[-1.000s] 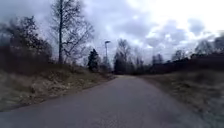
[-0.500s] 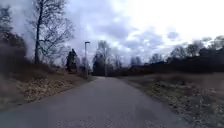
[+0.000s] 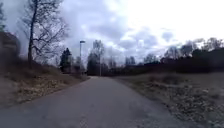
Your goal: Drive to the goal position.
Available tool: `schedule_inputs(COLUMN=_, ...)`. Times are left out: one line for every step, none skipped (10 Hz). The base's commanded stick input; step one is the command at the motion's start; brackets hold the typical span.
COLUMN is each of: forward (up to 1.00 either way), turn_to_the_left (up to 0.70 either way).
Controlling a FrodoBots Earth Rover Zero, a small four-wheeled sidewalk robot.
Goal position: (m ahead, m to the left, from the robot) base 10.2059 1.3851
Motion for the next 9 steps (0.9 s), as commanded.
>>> schedule_inputs(forward=0.0, turn_to_the_left=0.0)
schedule_inputs(forward=0.0, turn_to_the_left=0.0)
schedule_inputs(forward=0.19, turn_to_the_left=0.0)
schedule_inputs(forward=0.5, turn_to_the_left=0.0)
schedule_inputs(forward=0.5, turn_to_the_left=0.0)
schedule_inputs(forward=0.5, turn_to_the_left=0.0)
schedule_inputs(forward=0.5, turn_to_the_left=0.0)
schedule_inputs(forward=0.5, turn_to_the_left=0.0)
schedule_inputs(forward=0.5, turn_to_the_left=0.0)
